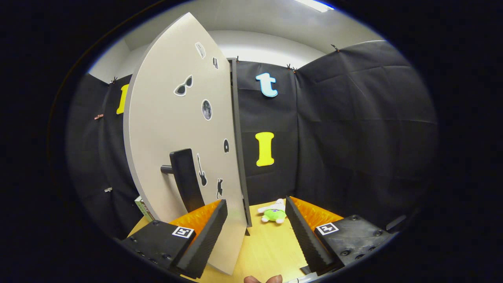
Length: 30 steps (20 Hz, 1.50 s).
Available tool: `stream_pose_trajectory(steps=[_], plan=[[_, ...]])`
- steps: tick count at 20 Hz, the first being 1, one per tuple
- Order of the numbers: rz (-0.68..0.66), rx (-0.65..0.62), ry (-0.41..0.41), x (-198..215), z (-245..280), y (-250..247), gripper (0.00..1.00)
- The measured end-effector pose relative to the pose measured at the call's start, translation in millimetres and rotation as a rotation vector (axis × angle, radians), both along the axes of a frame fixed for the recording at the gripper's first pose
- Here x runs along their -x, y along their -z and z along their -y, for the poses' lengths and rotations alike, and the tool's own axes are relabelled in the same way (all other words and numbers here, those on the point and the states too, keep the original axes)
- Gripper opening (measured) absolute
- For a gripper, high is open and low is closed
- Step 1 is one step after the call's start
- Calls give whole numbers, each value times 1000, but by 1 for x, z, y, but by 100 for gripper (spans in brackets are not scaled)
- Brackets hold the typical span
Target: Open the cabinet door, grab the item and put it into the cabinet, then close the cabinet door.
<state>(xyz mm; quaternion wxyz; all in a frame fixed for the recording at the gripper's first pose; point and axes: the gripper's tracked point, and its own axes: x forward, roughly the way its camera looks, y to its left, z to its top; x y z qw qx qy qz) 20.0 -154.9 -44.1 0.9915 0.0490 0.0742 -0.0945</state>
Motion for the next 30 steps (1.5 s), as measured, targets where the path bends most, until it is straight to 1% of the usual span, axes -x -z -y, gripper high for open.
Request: stream_pose_trajectory(steps=[2,11,14,17,19,25,30], plan=[[-3,-8,-26,-2,-23,1,97],[-9,-51,-122,-28,-88,9,97],[-22,-52,-182,-35,-113,11,98],[-39,-65,-253,-44,-153,23,98],[-40,-64,-287,-43,-173,25,98],[-19,-61,-322,-38,-199,21,98],[-19,-55,-323,-33,-200,22,98]])
